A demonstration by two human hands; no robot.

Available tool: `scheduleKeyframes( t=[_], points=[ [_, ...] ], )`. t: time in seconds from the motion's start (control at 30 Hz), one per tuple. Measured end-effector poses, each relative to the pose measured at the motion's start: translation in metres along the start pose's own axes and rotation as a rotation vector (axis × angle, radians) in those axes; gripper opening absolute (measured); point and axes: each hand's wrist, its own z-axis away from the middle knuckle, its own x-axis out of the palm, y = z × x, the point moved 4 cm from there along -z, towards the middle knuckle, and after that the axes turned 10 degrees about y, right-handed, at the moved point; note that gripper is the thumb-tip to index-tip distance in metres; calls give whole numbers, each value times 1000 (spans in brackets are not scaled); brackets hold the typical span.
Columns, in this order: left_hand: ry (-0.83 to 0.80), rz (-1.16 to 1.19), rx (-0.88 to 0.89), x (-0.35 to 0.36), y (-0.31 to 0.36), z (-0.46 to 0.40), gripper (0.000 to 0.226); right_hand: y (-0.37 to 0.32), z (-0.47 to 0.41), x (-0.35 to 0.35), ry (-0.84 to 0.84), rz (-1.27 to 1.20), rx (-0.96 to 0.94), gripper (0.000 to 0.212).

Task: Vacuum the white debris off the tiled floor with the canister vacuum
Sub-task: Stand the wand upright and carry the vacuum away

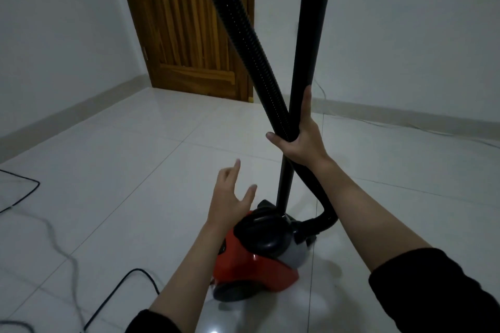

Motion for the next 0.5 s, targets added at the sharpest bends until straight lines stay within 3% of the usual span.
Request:
scheduleKeyframes(
  t=[0.1, 0.2, 0.27, 0.4, 0.43, 0.5],
  points=[
    [-215, -157, -224, 15, -58, 51, 68, 0, 1, 2, -11, 12, 22, 119],
    [-394, -240, -322, 21, -84, 87, 85, -1, -1, 4, -17, 17, 48, 119],
    [-413, -220, -374, 24, -95, 104, 100, -2, -2, 4, -16, 19, 53, 119],
    [-479, -415, -551, 28, -113, 128, 140, 0, -1, 6, -14, 19, 65, 119],
    [-459, -409, -579, 29, -117, 131, 144, 1, -2, 7, -14, 17, 66, 119],
    [-436, -378, -611, 30, -117, 133, 130, 2, -3, 7, -19, 16, 64, 119]
  ],
)
